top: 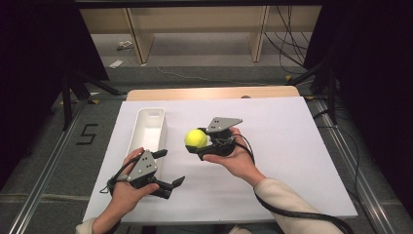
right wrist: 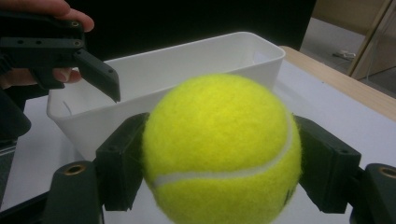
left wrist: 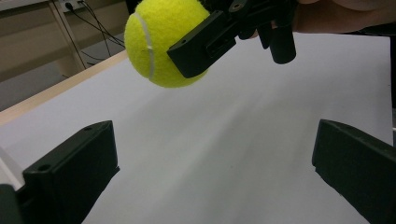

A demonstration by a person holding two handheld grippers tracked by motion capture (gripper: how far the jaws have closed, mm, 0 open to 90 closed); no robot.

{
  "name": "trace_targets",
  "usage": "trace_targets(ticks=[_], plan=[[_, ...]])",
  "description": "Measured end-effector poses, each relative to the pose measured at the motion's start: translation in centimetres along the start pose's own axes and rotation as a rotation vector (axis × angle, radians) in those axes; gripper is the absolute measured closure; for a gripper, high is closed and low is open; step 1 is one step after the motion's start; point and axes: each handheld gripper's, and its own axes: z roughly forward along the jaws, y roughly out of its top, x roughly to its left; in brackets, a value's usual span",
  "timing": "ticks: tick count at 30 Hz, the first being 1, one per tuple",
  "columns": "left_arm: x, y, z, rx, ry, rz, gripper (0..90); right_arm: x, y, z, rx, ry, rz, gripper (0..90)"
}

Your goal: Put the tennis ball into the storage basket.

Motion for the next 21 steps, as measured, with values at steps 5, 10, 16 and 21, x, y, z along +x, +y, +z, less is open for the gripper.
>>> trace_targets(ticks=[5,10,16,21], plan=[[-0.03,0.0,0.03,-0.001,-0.002,-0.001,0.0,0.04,0.09,0.09,0.0,0.003,-0.004,26.3],[-0.04,0.0,0.02,-0.002,-0.002,-0.001,0.0,0.08,0.14,0.24,-0.001,0.003,-0.003,26.3],[-0.04,0.02,0.0,-0.001,-0.002,0.001,0.0,0.04,0.24,0.31,-0.002,0.003,-0.004,26.3],[-0.05,0.03,0.0,-0.001,-0.002,0.002,0.0,0.05,0.24,0.42,-0.003,0.003,-0.004,26.3]])
